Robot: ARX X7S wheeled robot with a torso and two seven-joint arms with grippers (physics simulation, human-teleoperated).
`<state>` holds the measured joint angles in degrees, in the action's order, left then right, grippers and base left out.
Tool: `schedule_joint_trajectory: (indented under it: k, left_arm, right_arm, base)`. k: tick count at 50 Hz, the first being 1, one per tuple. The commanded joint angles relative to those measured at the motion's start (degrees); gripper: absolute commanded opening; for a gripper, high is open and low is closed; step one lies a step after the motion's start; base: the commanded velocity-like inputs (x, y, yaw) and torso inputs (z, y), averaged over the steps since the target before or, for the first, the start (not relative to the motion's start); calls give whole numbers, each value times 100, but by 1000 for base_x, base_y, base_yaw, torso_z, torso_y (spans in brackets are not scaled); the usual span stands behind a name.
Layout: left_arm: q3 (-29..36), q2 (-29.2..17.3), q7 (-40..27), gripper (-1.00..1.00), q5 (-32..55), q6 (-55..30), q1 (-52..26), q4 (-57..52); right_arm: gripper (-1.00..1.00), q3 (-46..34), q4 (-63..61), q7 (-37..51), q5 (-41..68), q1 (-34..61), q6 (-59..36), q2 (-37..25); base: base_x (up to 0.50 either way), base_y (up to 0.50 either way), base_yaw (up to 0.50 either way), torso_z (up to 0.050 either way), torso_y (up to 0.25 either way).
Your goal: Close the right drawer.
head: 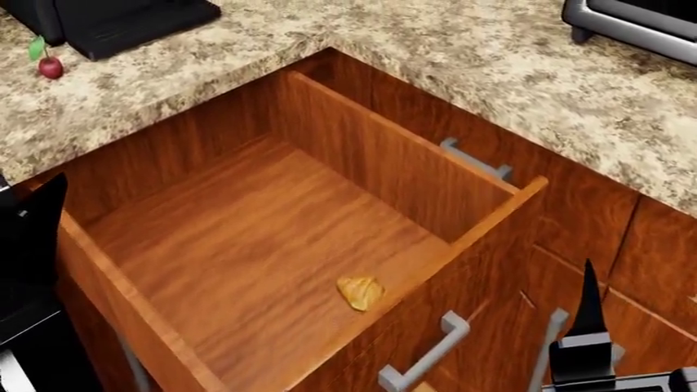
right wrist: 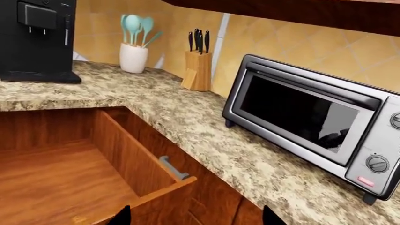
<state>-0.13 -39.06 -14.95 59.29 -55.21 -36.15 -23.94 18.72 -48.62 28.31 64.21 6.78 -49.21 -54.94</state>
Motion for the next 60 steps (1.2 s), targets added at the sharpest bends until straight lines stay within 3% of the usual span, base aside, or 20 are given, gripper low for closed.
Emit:
schedule_joint_trajectory:
  k: [1,36,60]
  left_arm:
    - [-11,-5,-21,100,49,10,25,-60]
    - [5,-137,-225,100,237,-218,-277,-149]
    - [-104,-224,-253,100,349,-198,-248,-169]
  right_arm:
    - [100,66,13,-63,-81,-138,106,74]
    - [100,-100,33,73,65,7,7,-19]
    - [100,-169,-15,84,84,110,13,-110]
  base:
    - [203,-211,0,0,0]
    - [265,-277,0,0,1]
    - [42,-44,0,0,0]
